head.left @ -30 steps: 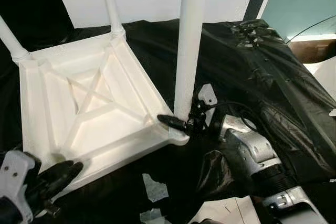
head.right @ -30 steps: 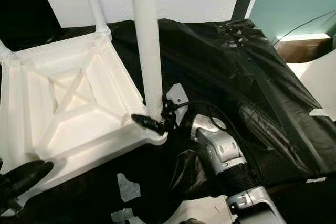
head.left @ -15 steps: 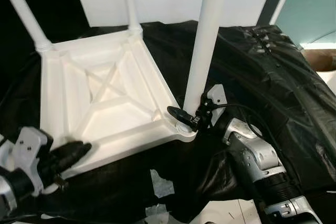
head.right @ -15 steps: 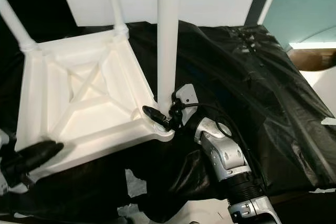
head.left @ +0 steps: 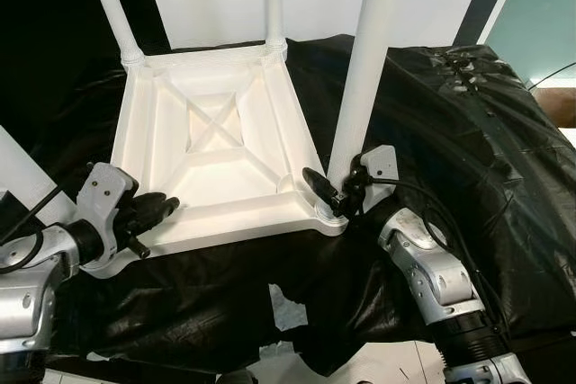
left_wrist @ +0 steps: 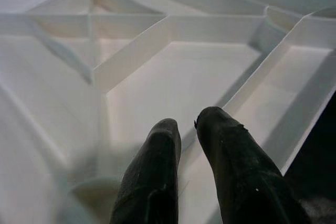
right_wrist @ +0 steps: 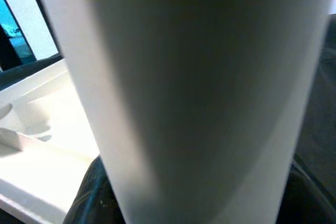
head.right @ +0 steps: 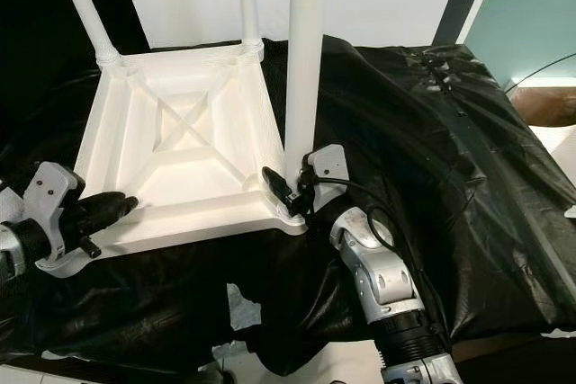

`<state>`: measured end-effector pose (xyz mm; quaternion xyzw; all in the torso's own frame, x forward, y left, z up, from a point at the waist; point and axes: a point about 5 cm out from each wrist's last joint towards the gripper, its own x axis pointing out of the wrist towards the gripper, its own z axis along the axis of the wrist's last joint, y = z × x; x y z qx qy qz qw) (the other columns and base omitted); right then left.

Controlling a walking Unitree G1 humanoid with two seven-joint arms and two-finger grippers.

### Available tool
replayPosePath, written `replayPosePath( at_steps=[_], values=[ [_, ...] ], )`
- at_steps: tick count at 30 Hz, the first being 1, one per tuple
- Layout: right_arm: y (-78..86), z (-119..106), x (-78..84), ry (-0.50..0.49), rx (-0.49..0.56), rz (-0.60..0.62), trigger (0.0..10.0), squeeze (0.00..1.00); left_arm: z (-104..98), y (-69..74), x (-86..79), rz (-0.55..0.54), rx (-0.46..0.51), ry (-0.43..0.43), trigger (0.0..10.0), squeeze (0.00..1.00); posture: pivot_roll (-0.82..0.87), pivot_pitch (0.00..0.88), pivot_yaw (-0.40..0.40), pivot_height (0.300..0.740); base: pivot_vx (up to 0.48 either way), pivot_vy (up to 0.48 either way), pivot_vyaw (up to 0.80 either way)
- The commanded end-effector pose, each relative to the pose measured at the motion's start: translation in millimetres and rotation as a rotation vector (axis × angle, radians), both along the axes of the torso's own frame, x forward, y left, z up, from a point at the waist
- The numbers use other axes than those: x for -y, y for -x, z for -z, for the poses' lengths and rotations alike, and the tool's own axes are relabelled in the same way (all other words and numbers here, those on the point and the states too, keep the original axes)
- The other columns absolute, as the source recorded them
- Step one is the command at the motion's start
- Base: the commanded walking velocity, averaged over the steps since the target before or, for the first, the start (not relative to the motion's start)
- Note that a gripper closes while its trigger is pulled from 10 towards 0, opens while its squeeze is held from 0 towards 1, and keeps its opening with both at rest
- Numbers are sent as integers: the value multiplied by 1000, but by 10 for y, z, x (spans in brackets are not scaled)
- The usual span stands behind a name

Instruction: Building children table

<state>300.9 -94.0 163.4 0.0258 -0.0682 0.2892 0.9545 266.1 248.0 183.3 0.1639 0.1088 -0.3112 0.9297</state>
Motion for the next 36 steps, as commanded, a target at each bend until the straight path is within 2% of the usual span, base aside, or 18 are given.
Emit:
replayPosePath(
  at_steps=[1,2,3,6,7,8,11,12,16,17,18,20,22,24,30,36],
  values=[
    [-52,37,119,-2,-23,76,10000,0,9,-45,-25,-99,34,-10,10000,0,78,92,-5,740,0,0,0],
    [-52,37,119,-2,-23,76,10000,0,9,-45,-25,-99,34,-10,10000,0,78,92,-5,740,0,0,0],
    [-66,29,114,-2,-19,73,10000,992,16,-43,-8,-92,36,-5,10000,0,89,93,-9,740,0,0,0],
    [-78,29,98,-1,-17,59,10000,1000,21,-21,14,-83,33,13,10000,0,100,92,-15,740,0,0,0],
    [-78,29,98,-1,-17,59,10000,1000,21,-21,14,-83,33,13,10000,0,100,92,-15,740,0,0,0],
    [-89,28,75,-17,-17,45,10000,1000,15,24,39,-79,25,56,10000,941,112,93,-21,740,0,0,0],
    [-89,28,75,-17,-17,45,10000,1000,15,24,39,-79,25,56,10000,941,112,93,-21,740,0,0,0],
    [-90,20,55,-33,-8,41,10000,1000,-3,67,60,-70,29,92,10000,1000,121,94,-27,740,0,0,0],
    [-64,30,36,-45,-1,42,10000,1000,-64,162,40,-119,88,92,10000,1000,128,99,-32,740,0,0,0],
    [-49,52,47,-35,-1,54,10000,388,-79,220,25,-138,106,99,10000,0,129,101,-33,740,0,0,0],
    [-21,82,71,-30,-5,57,10000,0,-93,319,35,-146,117,140,10000,0,130,106,-34,740,0,0,0],
    [-21,82,71,-30,-5,57,10000,0,-93,319,35,-146,117,140,10000,0,130,106,-34,740,0,0,0],
    [48,115,100,-35,-5,31,10000,0,-113,500,62,-145,124,224,10000,0,131,108,-32,740,0,0,0],
    [102,109,112,-47,4,4,10000,0,-149,627,81,-141,143,267,10000,0,133,109,-32,740,0,0,0],
    [185,46,142,-53,48,-2,10000,0,-210,780,124,-144,146,351,10000,0,145,112,-30,740,0,0,0],
    [323,64,180,-29,30,-47,10000,0,-189,919,202,-136,103,350,10000,0,149,116,-31,740,0,0,0]
  ],
)
